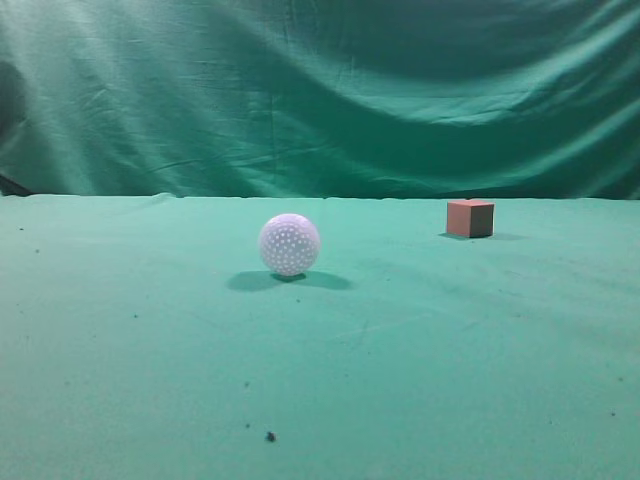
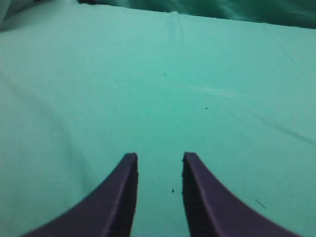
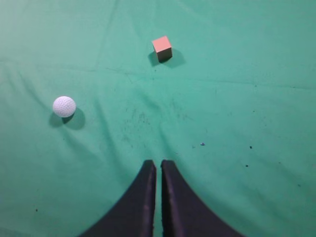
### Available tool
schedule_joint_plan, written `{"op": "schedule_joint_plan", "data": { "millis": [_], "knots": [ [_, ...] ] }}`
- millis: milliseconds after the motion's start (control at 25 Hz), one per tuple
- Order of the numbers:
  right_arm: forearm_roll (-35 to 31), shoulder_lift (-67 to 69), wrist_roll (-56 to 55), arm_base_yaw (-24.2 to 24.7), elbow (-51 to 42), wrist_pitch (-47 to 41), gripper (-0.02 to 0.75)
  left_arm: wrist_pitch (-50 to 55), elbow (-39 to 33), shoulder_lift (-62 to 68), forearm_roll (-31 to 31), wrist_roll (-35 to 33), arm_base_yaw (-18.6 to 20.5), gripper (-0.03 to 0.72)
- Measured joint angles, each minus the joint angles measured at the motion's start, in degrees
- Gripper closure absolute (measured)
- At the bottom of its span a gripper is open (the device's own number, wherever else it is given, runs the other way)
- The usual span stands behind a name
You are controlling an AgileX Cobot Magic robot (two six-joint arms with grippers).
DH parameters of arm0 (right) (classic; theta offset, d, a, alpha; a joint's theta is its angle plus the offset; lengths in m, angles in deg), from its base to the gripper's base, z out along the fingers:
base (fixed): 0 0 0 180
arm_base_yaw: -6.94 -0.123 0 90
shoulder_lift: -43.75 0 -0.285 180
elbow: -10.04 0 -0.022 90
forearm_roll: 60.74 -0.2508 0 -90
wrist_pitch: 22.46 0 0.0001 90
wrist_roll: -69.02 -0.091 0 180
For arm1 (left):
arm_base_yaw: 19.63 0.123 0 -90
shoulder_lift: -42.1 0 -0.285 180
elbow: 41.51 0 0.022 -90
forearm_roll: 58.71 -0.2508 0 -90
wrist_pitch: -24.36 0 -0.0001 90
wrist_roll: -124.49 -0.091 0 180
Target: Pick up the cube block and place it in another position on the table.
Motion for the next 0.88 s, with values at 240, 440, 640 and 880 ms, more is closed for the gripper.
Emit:
{"op": "schedule_joint_plan", "data": {
  "millis": [240,440,640,880],
  "knots": [
    [5.9,-3.8,0.2,0.6,-6.6,2.2,0.738,0.0,0.0,0.0,0.0,0.0,0.0,0.426],
    [6.3,-15.3,0.4,8.1,-20.9,19.5,0.738,0.0,0.0,0.0,0.0,0.0,0.0,0.426],
    [6.4,-27.2,0.4,15.1,-37.1,34.5,0.738,0.0,0.0,0.0,0.0,0.0,0.0,0.426],
    [6.4,-35.9,0.5,16.3,-51.3,42.0,0.738,0.0,0.0,0.0,0.0,0.0,0.0,0.426]
  ]
}}
